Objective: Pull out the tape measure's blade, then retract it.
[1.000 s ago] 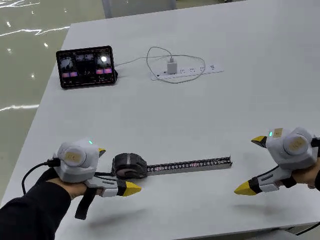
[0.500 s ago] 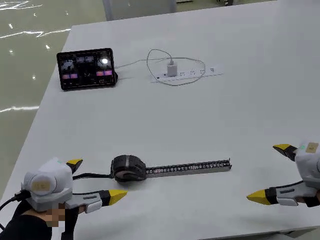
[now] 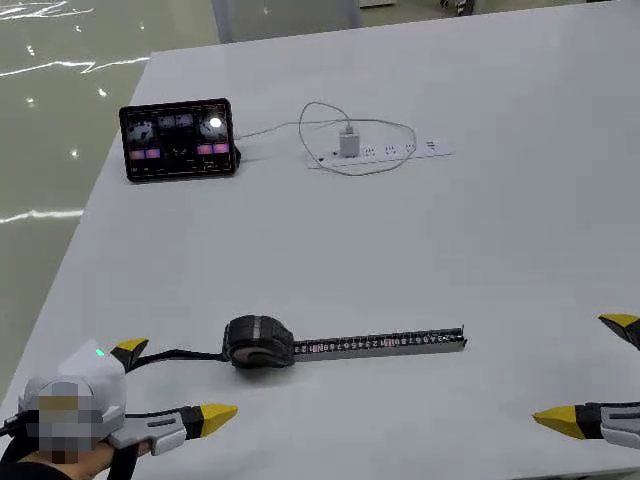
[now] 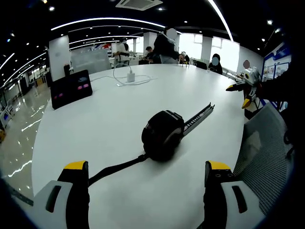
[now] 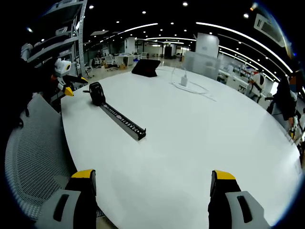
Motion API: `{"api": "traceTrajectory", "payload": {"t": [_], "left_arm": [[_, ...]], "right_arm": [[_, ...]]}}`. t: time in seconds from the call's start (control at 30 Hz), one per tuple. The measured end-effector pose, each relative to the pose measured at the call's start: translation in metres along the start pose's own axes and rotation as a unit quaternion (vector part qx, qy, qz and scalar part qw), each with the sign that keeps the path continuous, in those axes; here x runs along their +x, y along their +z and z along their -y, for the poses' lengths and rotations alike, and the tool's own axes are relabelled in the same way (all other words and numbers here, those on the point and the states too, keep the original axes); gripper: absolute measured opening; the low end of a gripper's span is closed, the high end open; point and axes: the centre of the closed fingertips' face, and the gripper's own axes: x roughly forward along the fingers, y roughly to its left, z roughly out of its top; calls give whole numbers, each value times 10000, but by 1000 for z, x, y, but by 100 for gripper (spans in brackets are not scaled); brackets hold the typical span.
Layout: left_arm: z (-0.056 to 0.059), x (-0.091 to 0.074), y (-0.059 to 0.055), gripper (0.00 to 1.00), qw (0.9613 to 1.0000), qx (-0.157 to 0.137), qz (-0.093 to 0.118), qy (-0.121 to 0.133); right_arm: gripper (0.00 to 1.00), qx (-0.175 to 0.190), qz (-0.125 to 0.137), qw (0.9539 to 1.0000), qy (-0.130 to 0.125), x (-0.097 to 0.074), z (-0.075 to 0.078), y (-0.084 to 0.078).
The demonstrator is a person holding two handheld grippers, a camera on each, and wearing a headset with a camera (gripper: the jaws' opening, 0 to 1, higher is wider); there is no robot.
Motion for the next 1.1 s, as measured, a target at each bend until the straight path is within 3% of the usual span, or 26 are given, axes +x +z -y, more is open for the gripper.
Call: {"api": "traceTrajectory", "payload": {"t": [0.33, 0.47, 1.1], "left_arm": [[-1, -6, -2, 99, 10000, -35, 76, -20], [-1, -9, 1, 99, 9998, -26, 200, -34], [3, -13, 2, 99, 9998, -74, 185, -56]], "right_arm": [[99, 30, -77, 10000, -31, -12, 9, -12], [99, -6, -49, 10000, 3, -13, 10, -12], [99, -9, -134, 9999, -60, -22, 17, -15]]}}
